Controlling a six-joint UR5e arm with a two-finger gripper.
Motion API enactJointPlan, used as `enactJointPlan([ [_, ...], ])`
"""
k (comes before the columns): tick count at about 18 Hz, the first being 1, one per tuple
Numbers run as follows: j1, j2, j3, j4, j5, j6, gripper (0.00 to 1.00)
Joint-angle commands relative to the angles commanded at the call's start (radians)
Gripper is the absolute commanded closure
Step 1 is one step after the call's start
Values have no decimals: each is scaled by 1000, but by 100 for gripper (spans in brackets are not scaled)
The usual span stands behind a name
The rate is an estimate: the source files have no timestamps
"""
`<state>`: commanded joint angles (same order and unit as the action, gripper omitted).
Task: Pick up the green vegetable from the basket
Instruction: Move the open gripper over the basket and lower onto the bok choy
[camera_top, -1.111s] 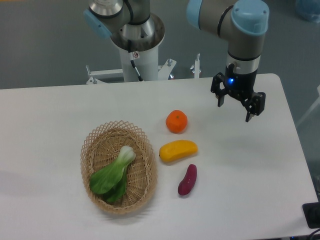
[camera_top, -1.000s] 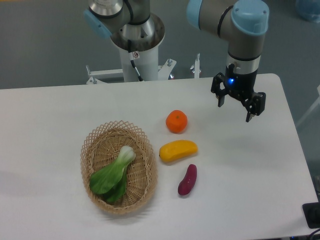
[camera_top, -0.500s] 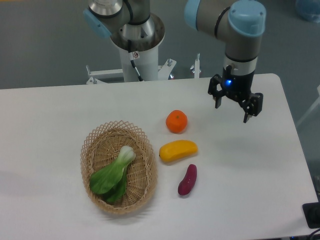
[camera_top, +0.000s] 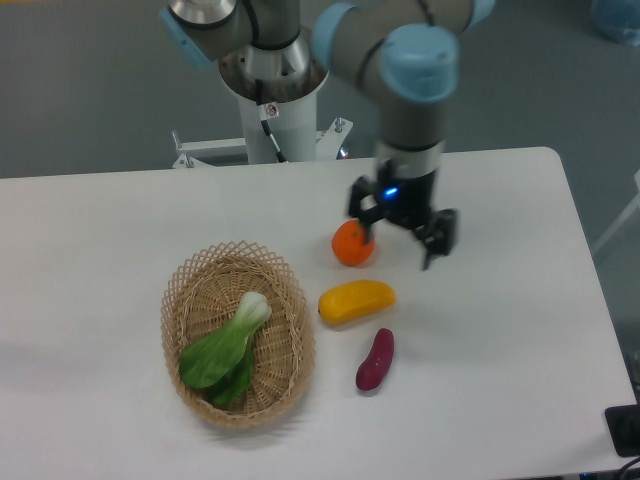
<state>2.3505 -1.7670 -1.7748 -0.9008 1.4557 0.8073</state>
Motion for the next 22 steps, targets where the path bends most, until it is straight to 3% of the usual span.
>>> enactJointPlan([
  [2,-77,-40,-5,61,3,-33,0],
  [7,-186,-129,-9,82,26,-151,0],
  [12,-195,-190,-8,86,28,-151,0],
  [22,-204,-229,-25,105,61,-143,0],
])
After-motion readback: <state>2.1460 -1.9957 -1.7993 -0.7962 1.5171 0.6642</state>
